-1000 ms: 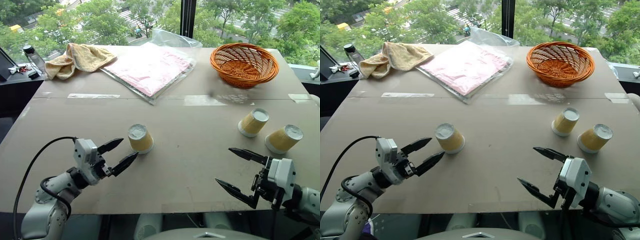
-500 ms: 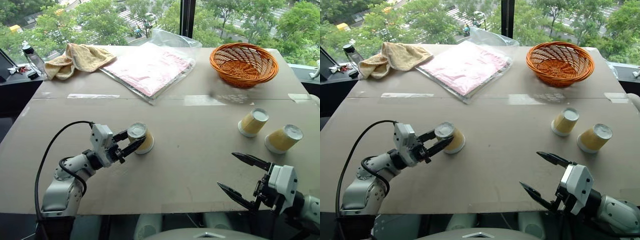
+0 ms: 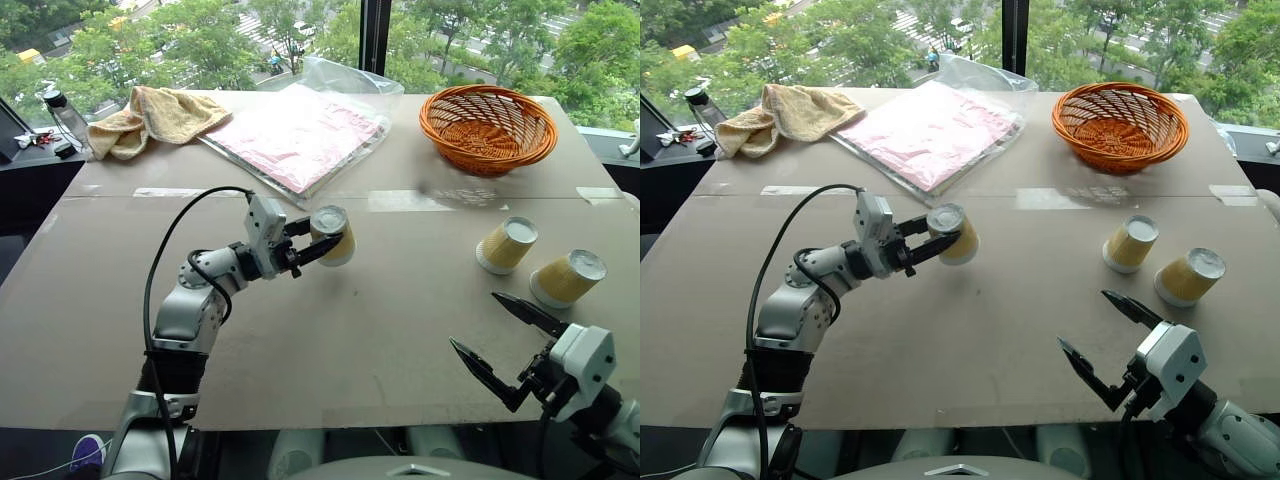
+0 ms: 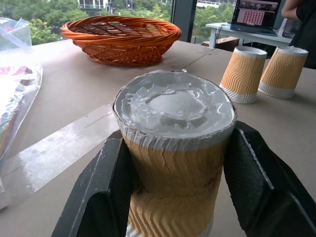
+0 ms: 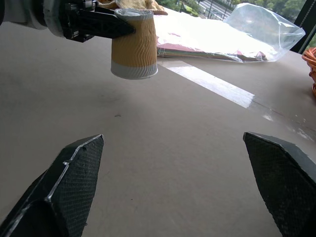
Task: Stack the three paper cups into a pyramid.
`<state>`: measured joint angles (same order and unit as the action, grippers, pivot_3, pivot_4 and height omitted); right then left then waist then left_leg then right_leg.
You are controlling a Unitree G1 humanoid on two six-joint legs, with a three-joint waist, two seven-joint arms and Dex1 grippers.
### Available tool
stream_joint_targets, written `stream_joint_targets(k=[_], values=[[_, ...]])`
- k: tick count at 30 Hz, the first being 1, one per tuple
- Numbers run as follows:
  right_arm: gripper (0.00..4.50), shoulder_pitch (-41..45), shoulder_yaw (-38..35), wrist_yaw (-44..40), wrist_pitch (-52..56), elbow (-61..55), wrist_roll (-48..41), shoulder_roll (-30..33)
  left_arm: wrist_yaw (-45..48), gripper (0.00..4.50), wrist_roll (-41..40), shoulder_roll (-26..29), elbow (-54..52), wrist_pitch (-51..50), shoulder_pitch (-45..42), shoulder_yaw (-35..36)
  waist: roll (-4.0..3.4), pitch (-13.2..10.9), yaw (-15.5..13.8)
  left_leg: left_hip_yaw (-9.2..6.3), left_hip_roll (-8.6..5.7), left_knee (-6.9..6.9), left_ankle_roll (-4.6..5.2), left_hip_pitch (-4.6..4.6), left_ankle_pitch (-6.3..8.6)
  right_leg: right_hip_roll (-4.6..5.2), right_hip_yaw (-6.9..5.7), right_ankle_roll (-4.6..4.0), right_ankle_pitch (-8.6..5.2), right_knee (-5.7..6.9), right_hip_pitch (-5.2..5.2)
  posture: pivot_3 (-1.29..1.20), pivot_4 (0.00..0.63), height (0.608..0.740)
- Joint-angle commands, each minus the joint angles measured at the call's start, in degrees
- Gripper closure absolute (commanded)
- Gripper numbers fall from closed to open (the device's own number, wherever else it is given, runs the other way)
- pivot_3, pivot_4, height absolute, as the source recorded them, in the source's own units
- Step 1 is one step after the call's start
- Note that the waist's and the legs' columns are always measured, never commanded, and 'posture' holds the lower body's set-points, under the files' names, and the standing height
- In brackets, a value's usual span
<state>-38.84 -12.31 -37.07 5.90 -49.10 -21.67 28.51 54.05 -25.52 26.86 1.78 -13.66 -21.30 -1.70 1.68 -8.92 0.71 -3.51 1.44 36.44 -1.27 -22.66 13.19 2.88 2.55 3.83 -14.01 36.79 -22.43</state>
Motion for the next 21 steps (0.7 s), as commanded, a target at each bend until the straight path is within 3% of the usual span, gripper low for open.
stream_joint_targets(k=[1, 4, 5, 6, 7, 9, 15, 21], values=[[0.0, -2.35, -1.5, 1.85, -1.48, -4.1, 0.87, -1.47, 1.56, 2.44, 2.47, -1.53, 3.55, 2.14, -2.7, -2.2, -0.02, 0.0, 0.06, 0.0, 0.0, 0.0, 0.0, 0.0, 0.0, 0.01, 0.0, 0.0, 0.0, 0.01, 0.0, 0.0, 0.15, 0.74], [0.0, -3.79, -1.08, 2.99, -1.44, -5.38, 2.07, -2.51, 3.95, 2.44, 4.19, -2.52, 6.97, 4.47, -3.94, -3.96, -0.02, 0.0, -0.04, -0.02, 0.0, 0.01, 0.0, 0.01, 0.0, 0.0, -0.01, -0.05, -0.03, 0.02, 0.0, 0.0, 0.15, 0.74], [0.0, -4.02, -1.01, 3.21, -1.39, -5.61, 2.27, -2.74, 4.49, 1.47, 4.57, -2.61, 7.51, 5.18, -4.08, -4.22, -0.02, 0.0, -0.05, -0.01, 0.0, 0.02, 0.0, 0.01, 0.0, 0.0, -0.01, -0.08, -0.06, 0.03, 0.01, 0.0, 0.15, 0.74], [0.0, -4.11, -1.03, 3.57, -1.23, -5.81, 2.5, -2.94, 4.81, 1.19, 4.63, -2.73, 7.93, 5.14, -4.34, -4.2, 0.0, 0.01, -0.01, -0.01, 0.0, 0.03, 0.0, 0.01, 0.0, 0.0, 0.0, -0.12, -0.07, 0.03, 0.01, 0.0, 0.15, 0.74], [0.0, -4.36, -1.23, 4.05, -1.1, -6.11, 2.56, -3.38, 4.87, 0.54, 4.4, -2.86, 8.01, 5.08, -4.52, -3.85, -0.01, 0.01, 0.02, -0.01, 0.0, 0.03, 0.0, 0.01, 0.0, 0.0, 0.0, -0.12, -0.07, 0.03, 0.01, 0.0, 0.15, 0.74], [0.0, -4.0, -2.21, 6.27, 0.09, -6.73, 1.3, -4.98, 4.61, 0.04, 3.1, -2.81, 7.61, 4.16, -4.91, -2.37, -0.01, 0.01, -0.03, -0.01, 0.0, 0.03, 0.0, 0.01, 0.0, 0.0, 0.0, -0.1, -0.06, 0.03, 0.01, 0.0, 0.15, 0.74], [0.0, 3.25, -9.02, 16.7, 5.78, -3.82, 1.6, -8.6, 6.83, 0.04, -4.57, -0.13, 0.61, -1.43, -2.47, 3.33, -0.01, 0.0, 0.05, -0.02, 0.0, 0.02, 0.0, -0.01, 0.0, 0.02, 0.0, -0.09, -0.05, 0.03, 0.0, 0.0, 0.15, 0.74], [0.0, 12.9, -16.17, 23.57, 15.77, 5.41, 3.29, -6.31, 13.36, 0.04, -15.33, 6.84, -11.75, -11.0, 3.43, 6.67, -0.11, -0.04, -0.13, -0.02, 0.01, -0.02, 0.0, 0.01, 0.0, 0.02, 0.01, -0.15, -0.06, 0.04, -0.01, 0.0, 0.15, 0.74]])
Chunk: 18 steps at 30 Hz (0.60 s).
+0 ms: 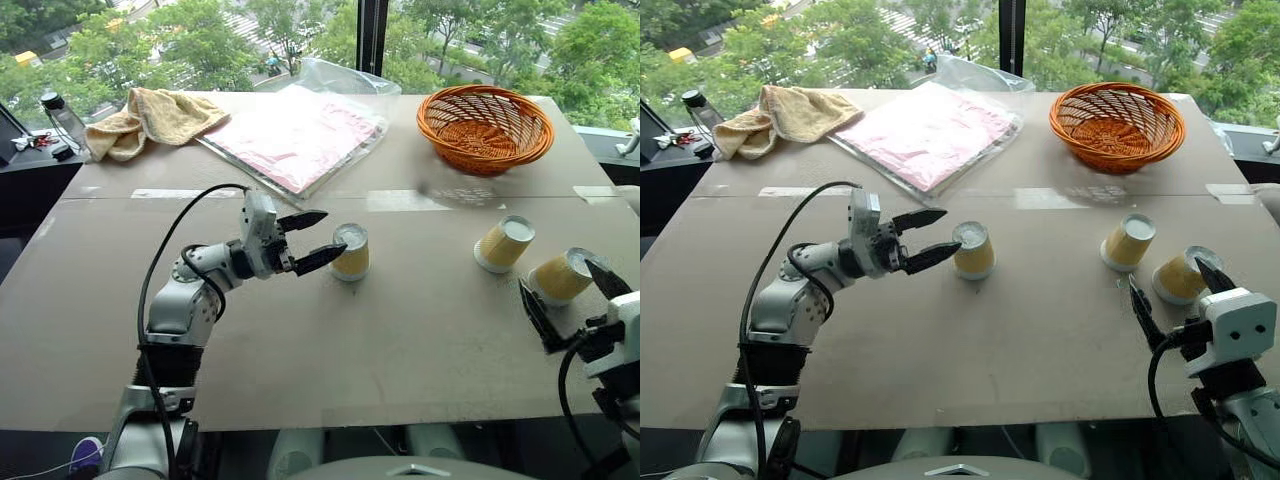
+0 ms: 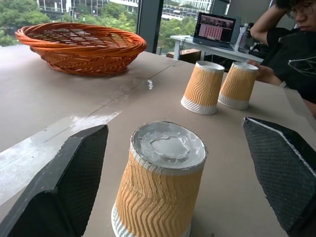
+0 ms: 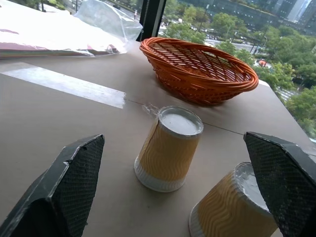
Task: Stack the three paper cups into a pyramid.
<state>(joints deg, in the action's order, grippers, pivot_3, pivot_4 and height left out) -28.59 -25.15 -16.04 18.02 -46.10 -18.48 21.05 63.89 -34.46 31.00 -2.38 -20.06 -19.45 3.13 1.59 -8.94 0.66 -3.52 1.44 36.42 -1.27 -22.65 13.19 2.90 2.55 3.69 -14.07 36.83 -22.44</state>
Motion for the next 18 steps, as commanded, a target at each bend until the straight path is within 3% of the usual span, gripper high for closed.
stream_joint_targets(k=[1, 5, 15, 18], values=[[0.0, 4.5, -4.2, 3.34, 4.75, 4.32, 0.24, 1.65, 5.16, 0.04, -8.03, 4.16, -10.28, -5.77, 2.8, 1.94, -0.07, -0.04, -0.11, -0.01, 0.0, -0.01, 0.0, -0.02, 0.0, 0.0, -0.02, -0.02, -0.01, 0.0, 0.0, 0.0, 0.15, 0.74], [0.0, 10.97, -6.43, 4.75, 9.88, 10.57, -2.16, 2.59, 7.46, 0.04, -12.75, 8.23, -18.07, -10.31, 6.09, 1.96, -0.14, -0.08, 0.02, 0.04, -0.01, 0.0, 0.0, -0.02, 0.0, 0.01, 0.04, -0.07, -0.04, -0.01, 0.0, 0.0, 0.15, 0.74], [0.0, 19.77, -6.32, 4.49, 15.88, 18.45, -6.36, 2.67, 6.43, 0.04, -16.26, 9.44, -25.15, -13.35, 8.0, 1.32, -0.24, -0.09, 0.12, 0.07, -0.01, -0.01, 0.01, 0.0, 0.0, -0.01, 0.07, -0.01, -0.01, 0.0, 0.0, 0.0, 0.15, 0.74], [0.89, 20.2, -6.15, 4.19, 15.39, 19.35, -6.07, 3.01, 6.08, 0.0, -15.84, 9.11, -25.21, -13.03, 8.26, 0.98, -0.24, -0.09, 0.15, 0.08, -0.01, 0.0, 0.01, 0.01, 0.0, -0.01, 0.08, -0.02, -0.01, 0.0, 0.0, 0.0, 0.15, 0.74]])
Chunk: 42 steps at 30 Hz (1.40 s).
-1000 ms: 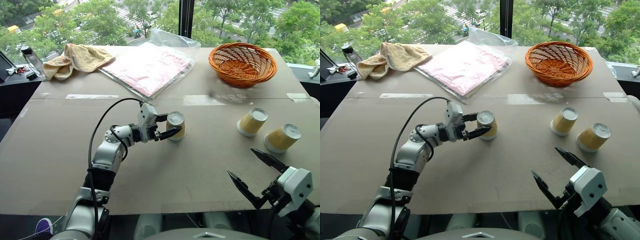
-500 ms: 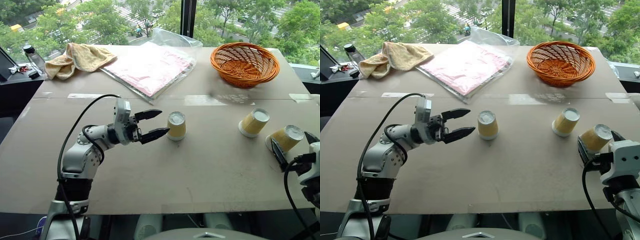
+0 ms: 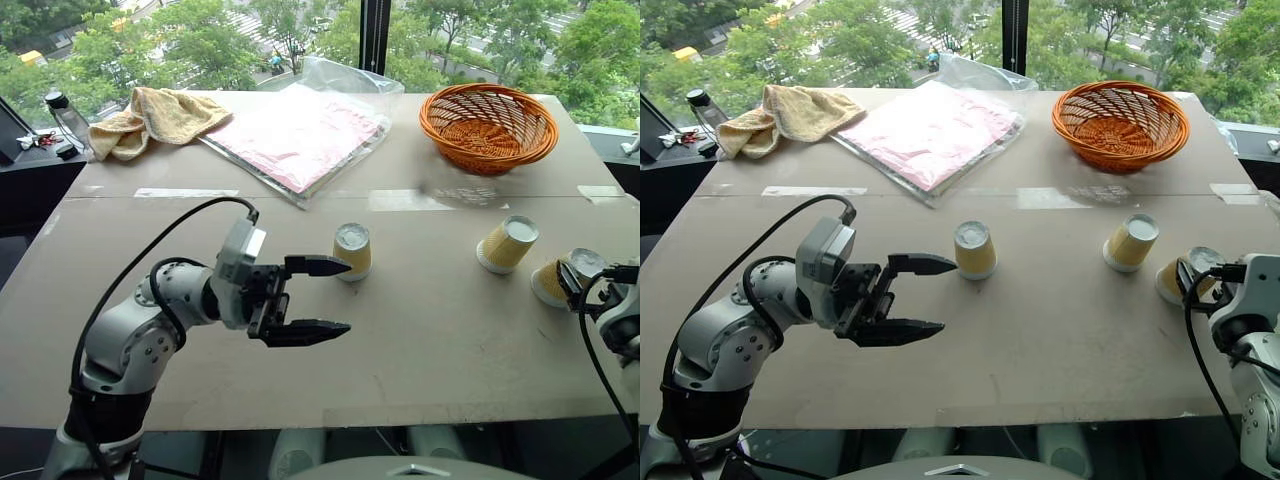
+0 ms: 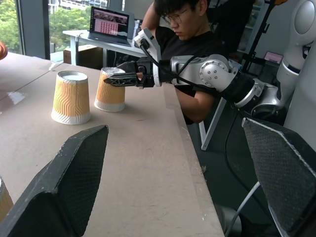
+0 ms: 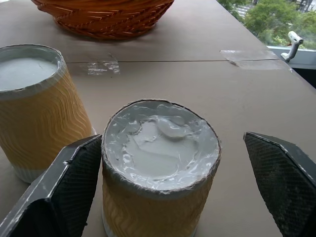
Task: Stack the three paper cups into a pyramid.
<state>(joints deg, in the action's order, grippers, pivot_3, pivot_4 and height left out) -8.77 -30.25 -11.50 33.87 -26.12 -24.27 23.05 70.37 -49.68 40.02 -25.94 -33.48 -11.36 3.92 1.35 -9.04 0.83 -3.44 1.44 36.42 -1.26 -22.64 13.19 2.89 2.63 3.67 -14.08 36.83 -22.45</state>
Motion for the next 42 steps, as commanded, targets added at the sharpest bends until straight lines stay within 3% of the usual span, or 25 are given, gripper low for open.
stream_joint_targets(k=[1, 3, 9, 13, 17, 20, 23, 26, 33, 42], values=[[1.33, 0.29, -1.08, -0.53, -0.7, -0.79, -0.22, 1.12, -0.57, 0.0, -0.57, 0.02, -1.6, 0.47, 0.22, 0.19, 0.0, 0.0, -0.02, 0.0, 0.0, 0.0, 0.0, 0.0, 0.0, 0.0, 0.0, -0.01, -0.01, 0.0, 0.0, 0.0, 0.15, 0.74], [2.14, -0.29, -1.54, -1.09, -1.17, -1.86, -0.39, 1.33, -1.2, 0.0, -0.18, -0.41, -1.36, 1.01, 0.44, 0.29, 0.0, 0.0, -0.02, 0.0, 0.0, 0.0, 0.0, 0.0, 0.0, 0.0, 0.0, 0.0, 0.0, 0.0, 0.0, 0.0, 0.15, 0.74], [2.14, -10.21, -7.99, -11.04, 1.46, -12.59, -11.4, 5.01, -5.93, 0.0, 5.25, -6.08, 1.83, 10.0, 5.47, 2.79, -0.26, -0.03, -0.12, 0.02, -0.01, -0.02, 0.0, -0.02, 0.0, 0.01, 0.03, 0.08, 0.03, -0.04, 0.0, 0.0, 0.15, 0.74], [2.14, -21.21, -6.13, -23.29, 2.96, -24.79, -22.13, 11.03, -1.39, 0.0, 2.85, -3.75, 5.05, 9.59, 8.76, 6.0, -0.23, -0.03, 0.05, -0.06, 0.05, -0.06, 0.01, -0.01, 0.0, -0.05, -0.04, 0.04, -0.02, -0.04, 0.0, 0.0, 0.15, 0.74], [2.14, -8.94, 10.16, -17.44, 4.13, -25.8, -17.69, 12.26, 1.66, 0.0, 2.88, -2.34, 9.9, 10.72, 11.55, 8.98, 0.17, 0.08, 1.8, 0.07, 0.23, -0.02, 0.01, 0.2, 0.0, -0.18, 0.05, 0.12, -0.16, -0.03, 0.07, 0.0, 0.15, 0.74], [2.14, 4.75, 23.13, -11.43, 3.77, -18.6, -7.81, 9.26, 1.88, 0.0, 3.87, -1.69, 12.33, 11.73, 12.75, 11.25, 0.36, -0.01, 1.55, 0.15, 0.23, 0.02, 0.0, 0.67, 0.01, -0.13, 0.12, 0.12, -0.17, -0.1, 0.41, 0.0, 0.15, 0.74], [2.14, 12.86, 31.37, -10.08, 0.91, -10.49, -0.4, 6.85, 1.94, 0.0, 4.32, -0.38, 13.27, 12.58, 15.39, 14.71, 0.4, -0.06, -0.01, -0.03, 0.12, -0.03, -0.01, 0.44, 0.01, -0.07, 0.01, 0.06, -0.18, -0.1, 0.3, 0.0, 0.15, 0.74], [2.14, 16.72, 35.06, -10.48, -0.68, -6.5, 2.35, 5.01, 1.89, 0.0, 4.35, 0.28, 13.23, 13.26, 17.56, 17.32, 0.34, -0.09, -0.01, 0.01, 0.07, -0.09, -0.03, -0.34, 0.0, -0.07, 0.05, 0.07, 0.03, -0.07, -0.38, 0.0, 0.15, 0.74], [2.14, 22.81, 39.59, -13.26, -4.12, 1.22, 6.52, 1.86, 3.09, 0.0, 5.85, 1.31, 14.82, 15.56, 19.07, 19.68, 0.22, -0.17, 0.02, -0.02, 0.07, -0.21, -0.03, -0.28, 0.03, -0.05, -0.06, 0.09, -0.03, -0.02, -0.36, 0.0, 0.15, 0.74], [2.14, 23.8, 41.79, -17.02, -2.55, 0.86, 6.87, 1.52, 2.92, 0.0, 5.06, 1.72, 14.29, 15.09, 19.33, 20.9, 0.23, -0.16, 0.08, -0.01, 0.08, -0.09, -0.01, -0.17, 0.02, -0.06, -0.04, -0.03, -0.07, 0.03, -0.27, 0.0, 0.15, 0.74]])
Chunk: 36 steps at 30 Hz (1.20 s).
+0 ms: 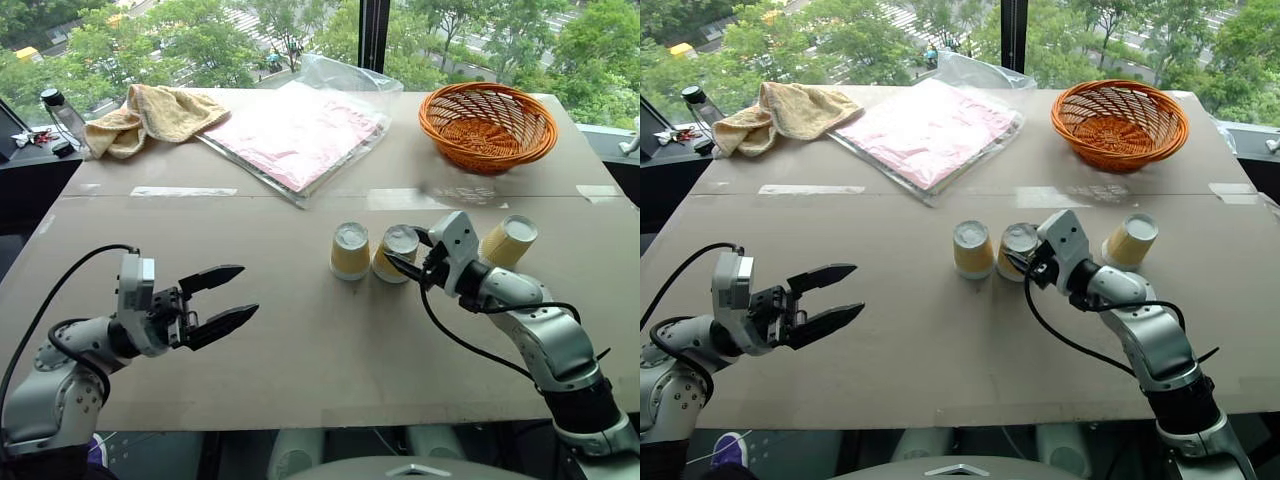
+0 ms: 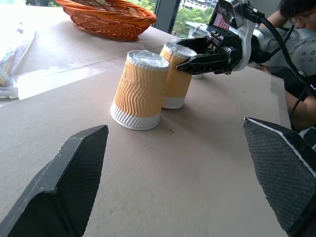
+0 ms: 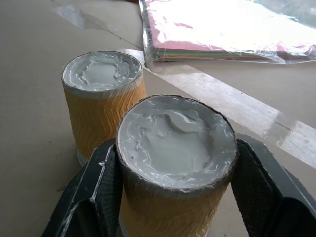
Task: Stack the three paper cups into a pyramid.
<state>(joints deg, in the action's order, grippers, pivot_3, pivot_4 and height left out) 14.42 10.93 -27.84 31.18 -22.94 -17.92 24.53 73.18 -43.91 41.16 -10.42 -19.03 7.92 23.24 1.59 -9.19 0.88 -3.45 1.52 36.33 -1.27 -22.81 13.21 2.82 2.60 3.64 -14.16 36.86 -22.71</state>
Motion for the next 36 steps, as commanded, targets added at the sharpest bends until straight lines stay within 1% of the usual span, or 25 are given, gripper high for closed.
stream_joint_targets(k=[1, 3, 5, 6, 7, 8, 10, 13, 17, 19, 20, 24, 27, 30, 33, 36], values=[[2.14, 0.67, 0.96, -0.59, 0.25, -2.13, 0.86, -0.24, 0.09, 0.0, -0.76, 0.53, -1.31, 0.6, 0.04, 1.53, -0.01, 0.0, 0.05, 0.0, 0.0, 0.0, 0.0, 0.0, 0.0, 0.0, 0.0, 0.1, 0.06, 0.0, 0.0, 0.0, 0.15, 0.74], [2.14, 0.89, 1.54, -0.55, 0.56, -1.4, 1.35, -0.74, -0.02, 0.0, -0.85, 0.42, -1.52, 0.5, -0.01, 1.39, 0.0, 0.0, 0.08, -0.01, 0.0, -0.03, 0.0, 0.0, 0.0, -0.01, 0.0, 0.11, 0.06, 0.0, -0.01, 0.0, 0.15, 0.74], [1.16, 0.95, 1.67, -0.56, 0.85, -0.55, 1.76, -1.1, -0.08, 0.0, -1.07, 0.37, -1.77, 0.29, -0.2, 1.23, 0.0, 0.0, 0.15, -0.01, 0.01, -0.03, 0.0, 0.0, 0.0, -0.01, 0.0, 0.11, 0.06, 0.0, -0.01, 0.0, 0.15, 0.74], [0.8, 0.91, 1.61, -0.64, 0.86, -0.44, 2.03, -1.06, -0.17, 0.0, -1.25, 0.37, -1.95, 0.1, -0.35, 1.16, 0.0, 0.0, 0.19, -0.01, 0.01, -0.03, 0.0, 0.0, 0.0, -0.01, 0.0, 0.11, 0.06, 0.0, -0.01, 0.0, 0.15, 0.74], [0.34, 0.87, 1.55, -0.74, 0.87, -0.43, 2.22, -1.02, -0.24, 0.0, -1.37, 0.36, -2.07, -0.04, -0.46, 1.12, -0.01, -0.01, 0.18, -0.01, 0.01, -0.03, 0.0, 0.0, 0.0, -0.01, 0.0, 0.11, 0.06, 0.0, -0.01, 0.0, 0.15, 0.74], [0.05, 0.69, 0.6, -0.75, 1.05, -1.47, 1.93, -0.64, -0.27, 0.0, -1.51, 0.41, -2.23, -0.25, -0.66, 1.0, -0.02, -0.01, 0.17, -0.01, 0.01, -0.03, 0.0, 0.0, 0.0, -0.01, 0.0, 0.11, 0.06, 0.0, -0.01, 0.0, 0.15, 0.74], [0.05, 0.24, -2.51, -0.64, 2.39, -4.85, 0.54, 0.67, -0.41, 0.0, -1.85, 0.48, -2.56, -0.77, -1.28, 0.69, -0.03, -0.02, 0.04, 0.0, 0.01, -0.03, 0.0, 0.0, 0.0, -0.01, 0.0, 0.11, 0.06, 0.0, -0.01, 0.0, 0.15, 0.74], [0.05, -0.85, -7.17, -1.72, 5.36, -10.67, -3.83, 2.67, -0.69, 0.0, -2.25, 0.39, -3.02, -1.41, -2.18, 0.17, -0.03, -0.02, -0.14, -0.02, 0.0, -0.02, 0.0, -0.03, 0.0, 0.0, -0.01, 0.11, 0.06, 0.0, -0.01, 0.0, 0.15, 0.74], [0.05, -2.18, -21.75, -1.67, 11.13, -19.83, -17.36, 5.07, -1.16, 0.0, -3.45, -0.04, -5.18, -2.74, -3.94, -1.53, -0.04, -0.02, -0.16, -0.06, 0.01, -0.02, 0.0, -0.04, 0.0, -0.01, -0.03, 0.11, 0.06, 0.0, -0.01, 0.0, 0.15, 0.74], [0.05, -1.68, -27.39, 0.6, 12.9, -20.09, -19.82, 6.35, -1.67, 0.0, -4.0, -0.28, -6.37, -3.51, -5.16, -2.45, -0.02, -0.01, -0.11, -0.04, 0.0, -0.02, 0.0, -0.05, 0.0, 0.0, -0.02, 0.12, 0.06, 0.0, 0.0, 0.0, 0.15, 0.74], [0.05, -1.58, -28.86, 2.25, 13.53, -18.77, -17.95, 7.68, -2.14, 0.0, -4.37, -0.46, -7.0, -4.01, -5.9, -2.91, -0.01, -0.01, -0.1, -0.04, 0.0, -0.02, 0.0, -0.03, 0.0, 0.0, -0.02, 0.12, 0.06, 0.0, 0.02, 0.0, 0.15, 0.74], [0.05, -2.82, -28.86, 7.23, 12.15, -10.87, -8.34, 11.65, -2.17, 0.0, -5.14, -0.31, -9.69, -5.02, -7.52, -5.02, 0.02, 0.01, 0.03, 0.01, 0.0, -0.01, 0.0, 0.04, 0.0, -0.01, 0.01, 0.07, 0.04, 0.0, 0.04, 0.0, 0.15, 0.74], [0.05, -3.27, -27.75, 9.58, 11.74, -5.88, -5.25, 11.05, -1.2, 0.0, -4.85, 0.37, -11.02, -5.11, -8.32, -6.34, 0.0, 0.0, 0.07, 0.06, -0.01, -0.01, 0.0, 0.05, 0.0, -0.02, 0.06, 0.08, 0.05, 0.01, 0.04, 0.0, 0.15, 0.74], [0.05, -3.67, -27.51, 10.05, 12.36, -3.55, -5.28, 9.24, -0.8, 0.0, -5.19, 0.91, -11.63, -5.67, -8.96, -6.71, -0.02, -0.01, 0.1, 0.06, 0.0, -0.02, 0.0, 0.02, 0.0, -0.03, 0.07, 0.11, 0.06, 0.0, 0.02, 0.0, 0.15, 0.74], [0.05, -3.39, -29.42, 10.83, 14.03, -2.3, -8.06, 5.52, -0.6, 0.0, -5.32, 1.21, -11.94, -5.93, -9.18, -6.85, -0.05, -0.03, 0.18, 0.05, 0.01, -0.04, 0.0, 0.02, 0.0, -0.05, 0.08, 0.11, 0.06, 0.0, 0.01, 0.0, 0.15, 0.74], [0.05, -3.86, -29.6, 10.98, 14.01, -0.72, -7.84, 4.76, -0.75, 0.0, -5.4, 1.17, -12.39, -6.09, -9.1, -7.02, -0.08, -0.05, 0.12, 0.07, 0.0, -0.03, 0.0, -0.01, 0.0, -0.04, 0.1, 0.12, 0.06, -0.01, 0.01, 0.0, 0.15, 0.74]])
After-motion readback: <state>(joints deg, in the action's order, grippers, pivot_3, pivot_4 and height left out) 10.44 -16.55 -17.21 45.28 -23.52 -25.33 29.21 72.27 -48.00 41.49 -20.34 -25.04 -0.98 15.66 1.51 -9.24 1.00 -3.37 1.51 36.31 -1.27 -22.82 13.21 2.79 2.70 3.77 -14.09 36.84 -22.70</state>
